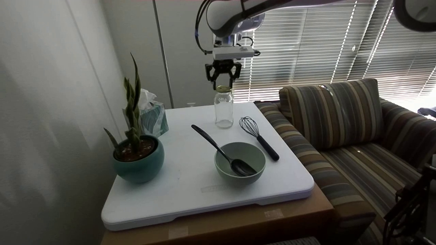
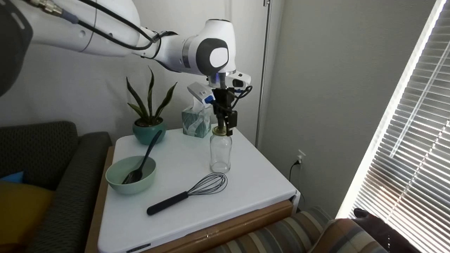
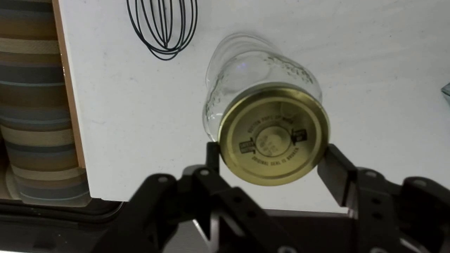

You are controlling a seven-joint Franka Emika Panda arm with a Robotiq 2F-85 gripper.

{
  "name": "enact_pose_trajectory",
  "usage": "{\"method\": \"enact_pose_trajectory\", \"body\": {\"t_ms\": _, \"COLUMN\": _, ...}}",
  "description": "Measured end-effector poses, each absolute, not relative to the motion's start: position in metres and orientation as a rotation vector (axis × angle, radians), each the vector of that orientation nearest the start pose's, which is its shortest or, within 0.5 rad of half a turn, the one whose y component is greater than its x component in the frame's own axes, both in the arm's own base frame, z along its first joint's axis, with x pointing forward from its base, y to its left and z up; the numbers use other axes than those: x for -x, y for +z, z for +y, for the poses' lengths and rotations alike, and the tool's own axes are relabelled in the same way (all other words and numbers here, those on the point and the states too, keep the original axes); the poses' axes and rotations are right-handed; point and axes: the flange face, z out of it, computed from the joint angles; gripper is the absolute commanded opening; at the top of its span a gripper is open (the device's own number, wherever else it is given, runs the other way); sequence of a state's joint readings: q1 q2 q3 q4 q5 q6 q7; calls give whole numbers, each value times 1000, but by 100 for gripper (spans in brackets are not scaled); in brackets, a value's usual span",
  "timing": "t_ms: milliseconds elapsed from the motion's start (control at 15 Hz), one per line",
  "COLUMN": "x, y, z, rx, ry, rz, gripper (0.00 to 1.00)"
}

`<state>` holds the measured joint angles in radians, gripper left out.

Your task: Pick the lid on the table and put it on the bottle

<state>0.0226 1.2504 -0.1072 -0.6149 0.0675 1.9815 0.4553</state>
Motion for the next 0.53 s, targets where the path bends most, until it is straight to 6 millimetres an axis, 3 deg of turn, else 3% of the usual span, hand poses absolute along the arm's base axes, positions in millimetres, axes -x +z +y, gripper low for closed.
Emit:
{"method": "enact_pose_trajectory", "body": {"t_ms": 67, "x": -817, "y": 227, "z": -16, "rx": 3054, "ry": -198, "rz": 756, "gripper": 93}}
{"method": "enact_pose_trajectory", "body": {"t_ms": 267, "x": -818, "y": 227, "z": -17, "rx": 3049, "ry": -204, "rz": 767, "gripper": 100}}
{"method": "enact_pose_trajectory", "body": {"t_ms": 533, "x": -820, "y": 232, "z": -12, "rx": 3044, "ry": -233, "rz": 762, "gripper": 100}}
